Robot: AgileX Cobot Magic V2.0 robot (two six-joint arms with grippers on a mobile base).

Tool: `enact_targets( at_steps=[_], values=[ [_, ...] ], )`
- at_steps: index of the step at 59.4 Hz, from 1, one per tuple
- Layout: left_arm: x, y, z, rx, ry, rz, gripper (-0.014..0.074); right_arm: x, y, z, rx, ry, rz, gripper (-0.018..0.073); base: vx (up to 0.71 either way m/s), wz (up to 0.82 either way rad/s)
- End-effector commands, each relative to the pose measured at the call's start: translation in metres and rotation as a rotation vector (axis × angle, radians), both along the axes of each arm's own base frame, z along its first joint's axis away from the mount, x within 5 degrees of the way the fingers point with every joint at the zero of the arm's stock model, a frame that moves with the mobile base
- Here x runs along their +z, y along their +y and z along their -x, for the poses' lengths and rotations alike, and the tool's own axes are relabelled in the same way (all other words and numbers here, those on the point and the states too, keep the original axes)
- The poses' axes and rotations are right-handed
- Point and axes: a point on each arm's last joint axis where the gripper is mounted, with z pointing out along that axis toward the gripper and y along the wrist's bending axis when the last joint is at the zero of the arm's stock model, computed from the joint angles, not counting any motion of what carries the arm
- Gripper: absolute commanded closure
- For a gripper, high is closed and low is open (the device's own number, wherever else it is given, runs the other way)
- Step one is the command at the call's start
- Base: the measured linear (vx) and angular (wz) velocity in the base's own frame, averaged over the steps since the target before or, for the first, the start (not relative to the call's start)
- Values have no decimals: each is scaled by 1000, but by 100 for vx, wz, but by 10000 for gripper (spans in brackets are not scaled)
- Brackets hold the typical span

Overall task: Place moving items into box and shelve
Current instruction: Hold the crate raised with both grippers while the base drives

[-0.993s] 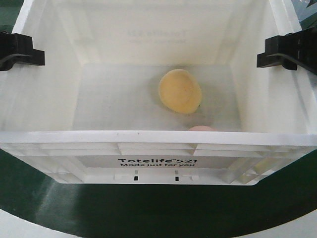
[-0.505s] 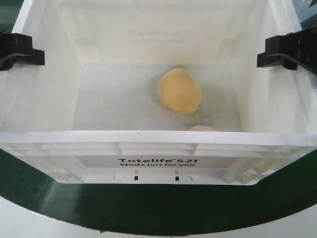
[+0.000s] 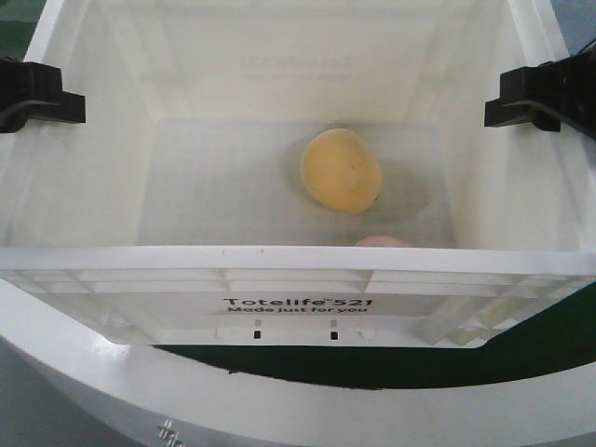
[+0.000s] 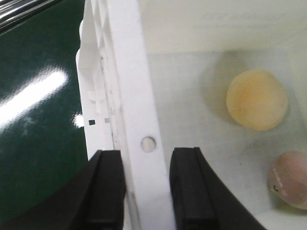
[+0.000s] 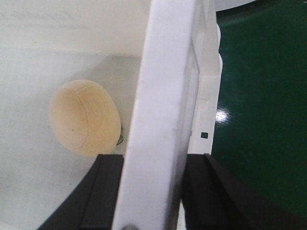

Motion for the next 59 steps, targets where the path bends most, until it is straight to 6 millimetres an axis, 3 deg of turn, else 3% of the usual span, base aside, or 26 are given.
enact_targets(
  at_steps=[1,59],
  values=[
    [32,0,7,9,-192,92,603,28,-2,1,-26,-196,-45,565,-14,36],
    [32,0,6,10,-190,92,603,28,-2,1,-26,-196,-47,565,-18,42]
  ],
)
